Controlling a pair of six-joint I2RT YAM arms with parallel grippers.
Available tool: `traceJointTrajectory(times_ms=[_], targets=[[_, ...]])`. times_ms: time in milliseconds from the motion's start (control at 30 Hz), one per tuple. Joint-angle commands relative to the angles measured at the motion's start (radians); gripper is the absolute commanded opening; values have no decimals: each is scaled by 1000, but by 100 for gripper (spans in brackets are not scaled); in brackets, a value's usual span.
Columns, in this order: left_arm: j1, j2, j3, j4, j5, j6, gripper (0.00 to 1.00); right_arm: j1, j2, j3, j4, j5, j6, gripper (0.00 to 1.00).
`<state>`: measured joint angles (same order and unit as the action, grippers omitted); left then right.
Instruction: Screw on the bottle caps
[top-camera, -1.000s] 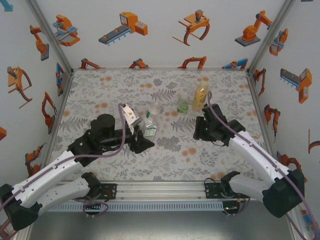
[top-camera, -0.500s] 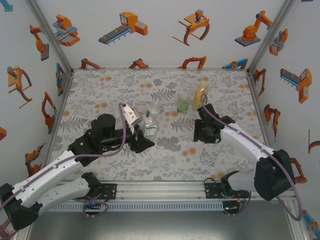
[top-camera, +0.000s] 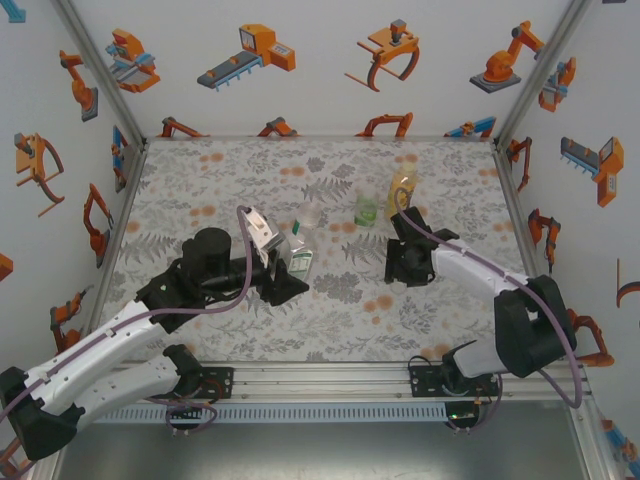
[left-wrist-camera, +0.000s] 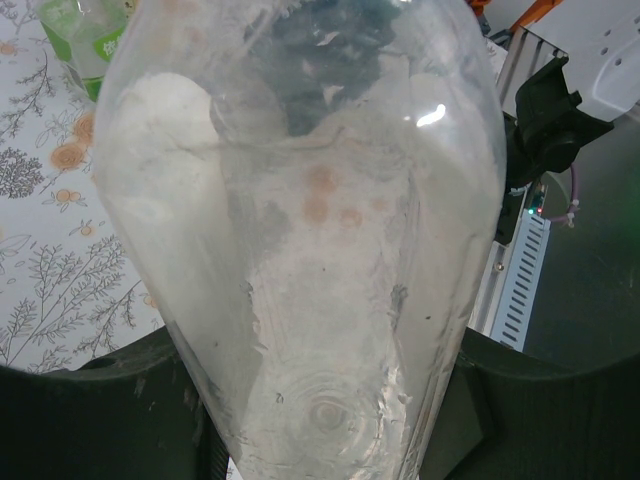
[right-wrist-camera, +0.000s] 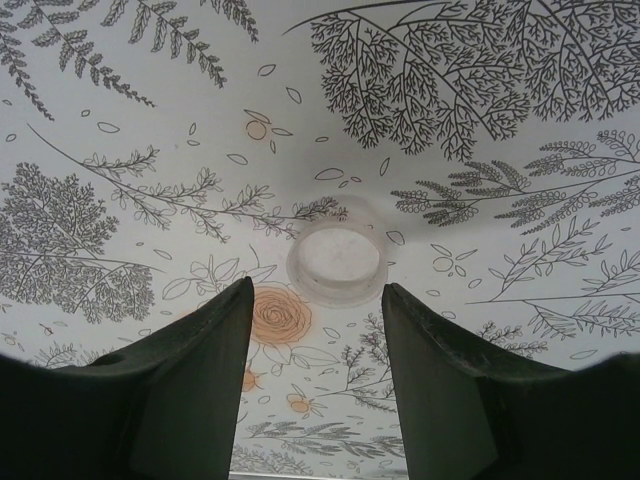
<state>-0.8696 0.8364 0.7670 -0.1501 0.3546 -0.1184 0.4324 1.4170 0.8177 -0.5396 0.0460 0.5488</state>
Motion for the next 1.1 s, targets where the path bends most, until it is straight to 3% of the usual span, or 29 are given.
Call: traceJointTrajectory(times_ms=[0, 767, 1067], targets=[[6, -18, 15, 6, -9, -8, 2, -12, 8, -10, 21, 7, -13, 51], [6, -55, 2, -13, -35, -9, 2, -23, 88, -19, 44, -33, -9, 50], [7, -51, 3, -11, -33, -10, 2, -27, 3, 20, -13, -5, -19, 50]])
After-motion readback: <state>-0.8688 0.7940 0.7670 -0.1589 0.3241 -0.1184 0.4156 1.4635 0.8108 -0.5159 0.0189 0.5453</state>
